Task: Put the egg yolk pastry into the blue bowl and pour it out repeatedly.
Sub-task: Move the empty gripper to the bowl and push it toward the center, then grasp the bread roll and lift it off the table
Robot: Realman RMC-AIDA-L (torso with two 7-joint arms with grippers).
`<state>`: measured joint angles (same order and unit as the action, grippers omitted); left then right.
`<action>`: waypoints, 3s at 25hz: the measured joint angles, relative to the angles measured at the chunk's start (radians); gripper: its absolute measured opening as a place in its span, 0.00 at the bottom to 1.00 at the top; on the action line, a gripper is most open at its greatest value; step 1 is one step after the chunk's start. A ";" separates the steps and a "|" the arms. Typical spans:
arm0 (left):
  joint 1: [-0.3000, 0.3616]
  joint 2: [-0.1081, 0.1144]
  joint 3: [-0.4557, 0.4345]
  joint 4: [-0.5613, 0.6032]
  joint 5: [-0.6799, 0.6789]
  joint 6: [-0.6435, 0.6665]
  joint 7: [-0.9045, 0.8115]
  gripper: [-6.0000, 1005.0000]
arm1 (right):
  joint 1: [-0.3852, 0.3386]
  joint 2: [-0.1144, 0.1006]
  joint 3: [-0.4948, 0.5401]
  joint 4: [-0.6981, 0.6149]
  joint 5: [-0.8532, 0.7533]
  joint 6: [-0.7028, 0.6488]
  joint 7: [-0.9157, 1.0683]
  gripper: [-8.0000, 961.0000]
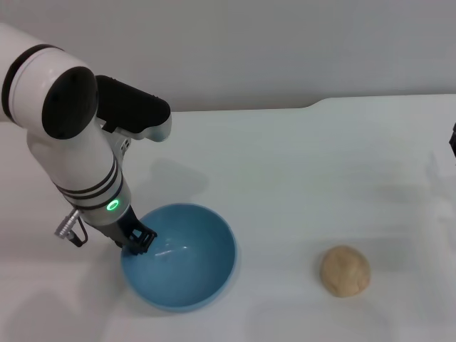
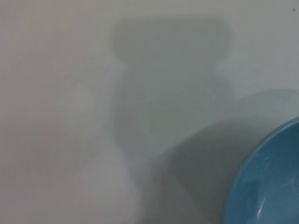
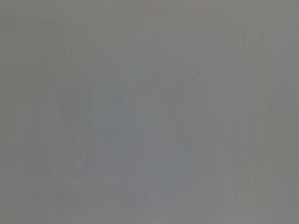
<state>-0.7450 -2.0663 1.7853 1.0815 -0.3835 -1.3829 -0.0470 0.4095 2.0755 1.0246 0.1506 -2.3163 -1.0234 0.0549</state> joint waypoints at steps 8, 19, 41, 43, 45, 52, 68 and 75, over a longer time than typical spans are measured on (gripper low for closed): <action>0.000 0.000 -0.001 0.000 -0.001 0.000 0.005 0.12 | -0.022 -0.015 -0.016 0.079 -0.035 0.016 0.164 0.53; 0.005 0.001 0.007 0.002 0.000 -0.005 0.010 0.02 | 0.028 -0.204 -0.028 0.221 -0.560 0.023 0.978 0.53; -0.001 -0.001 0.011 0.010 0.000 -0.006 0.036 0.02 | 0.485 -0.080 -1.171 -0.795 -0.599 -0.461 2.178 0.53; -0.002 -0.002 0.010 0.010 0.000 -0.007 0.036 0.02 | 0.467 -0.026 -1.341 -0.988 -0.589 -0.525 2.275 0.53; -0.003 -0.002 0.009 0.012 0.000 -0.006 0.036 0.02 | 0.446 -0.017 -1.481 -1.092 -0.549 -0.585 2.332 0.53; -0.004 -0.002 0.010 0.015 0.000 -0.007 0.034 0.02 | 0.431 -0.018 -1.699 -1.157 -0.468 -0.726 2.386 0.52; -0.005 -0.003 0.011 0.015 -0.020 -0.007 0.029 0.02 | 0.408 -0.005 -2.030 -1.018 -0.412 -0.649 2.482 0.52; -0.004 -0.002 0.011 0.015 -0.022 -0.005 0.027 0.02 | 0.396 -0.004 -2.066 -0.947 -0.421 -0.528 2.512 0.51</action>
<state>-0.7493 -2.0682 1.7962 1.0966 -0.4055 -1.3880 -0.0199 0.8059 2.0715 -1.0417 -0.7968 -2.7370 -1.5512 2.5672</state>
